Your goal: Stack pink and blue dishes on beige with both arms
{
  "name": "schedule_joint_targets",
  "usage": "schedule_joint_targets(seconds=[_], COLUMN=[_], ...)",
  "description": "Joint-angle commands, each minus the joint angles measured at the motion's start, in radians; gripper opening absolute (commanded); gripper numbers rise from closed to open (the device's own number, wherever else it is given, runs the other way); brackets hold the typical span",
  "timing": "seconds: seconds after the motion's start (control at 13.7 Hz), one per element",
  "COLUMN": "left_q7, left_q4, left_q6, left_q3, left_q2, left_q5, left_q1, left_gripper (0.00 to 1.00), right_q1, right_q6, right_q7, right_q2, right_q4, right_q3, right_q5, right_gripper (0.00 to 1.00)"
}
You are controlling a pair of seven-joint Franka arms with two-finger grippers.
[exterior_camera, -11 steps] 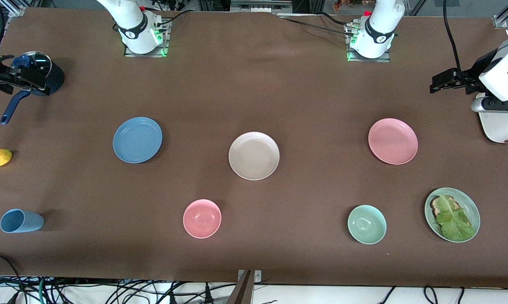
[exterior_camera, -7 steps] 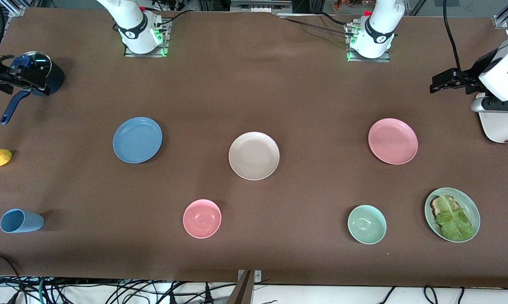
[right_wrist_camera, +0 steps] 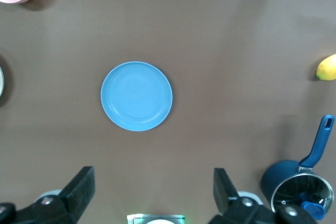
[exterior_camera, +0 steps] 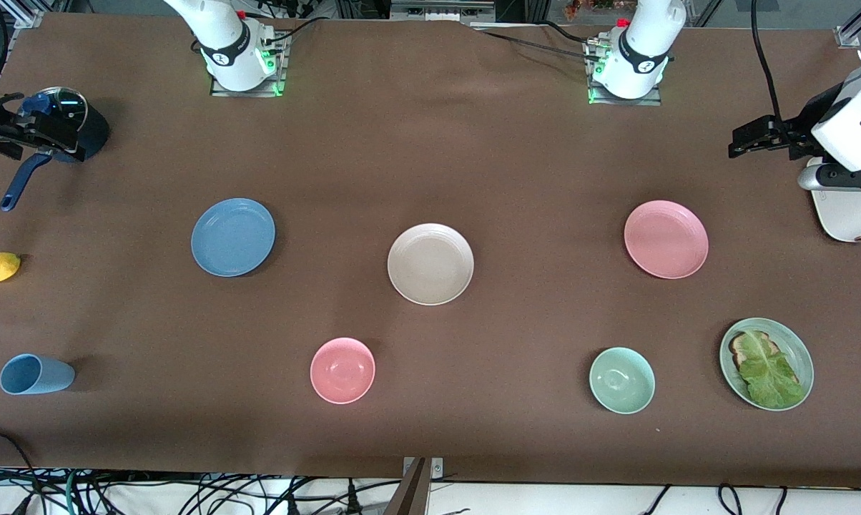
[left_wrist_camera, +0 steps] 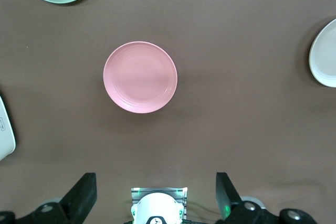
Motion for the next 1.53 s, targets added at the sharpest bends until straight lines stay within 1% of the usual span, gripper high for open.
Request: schedule_joint_targets(seconds=[0.0,0.58,0.8,0.95,1.17,1.24,1.46], left_q7=[0.0,-0.002,0.0,0.001,0.012,0.016,0.018], left_q4=[0.0,0.0,0.008,0.009,0.012,0.012,0.014], left_q6=[0.001,0.001,0.002,0.002,0.001,0.001,0.021], left_q3=[0.004,0.006,0.009,0.01,0.01,0.01,0.01], left_q2=[-0.007,-0.003,0.031,0.072,0.149,0.16,0.238], left_q5=[0.002,0.002,0.001,0.004,0.062,0.06,0.057], left_q1=[-0.007,-0.004,0.022,0.034,0.038,0.051,0.111], left_gripper=[1.0,1.0,1.0,1.0,1.0,1.0,1.0], right_q1=[-0.004,-0.004,-0.004,-0.004,-0.004,-0.004,-0.004], right_q6=[0.0,0.0,0.0,0.0,0.0,0.0,0.0], right_q7=[0.003,-0.002,-0.002,-0.003,-0.003,-0.003,-0.003], right_q2=[-0.002,-0.002,0.0,0.0,0.0,0.0,0.0], right_q4=[0.004,0.005,0.005,0.005,0.005,0.005,0.005], right_q3=[0.001,0.001,0.001,0.001,0.0,0.001,0.0], right_q5=[0.011,0.011,0.011,0.011,0.011,0.011,0.011], right_gripper=[1.0,1.0,1.0,1.0,1.0,1.0,1.0])
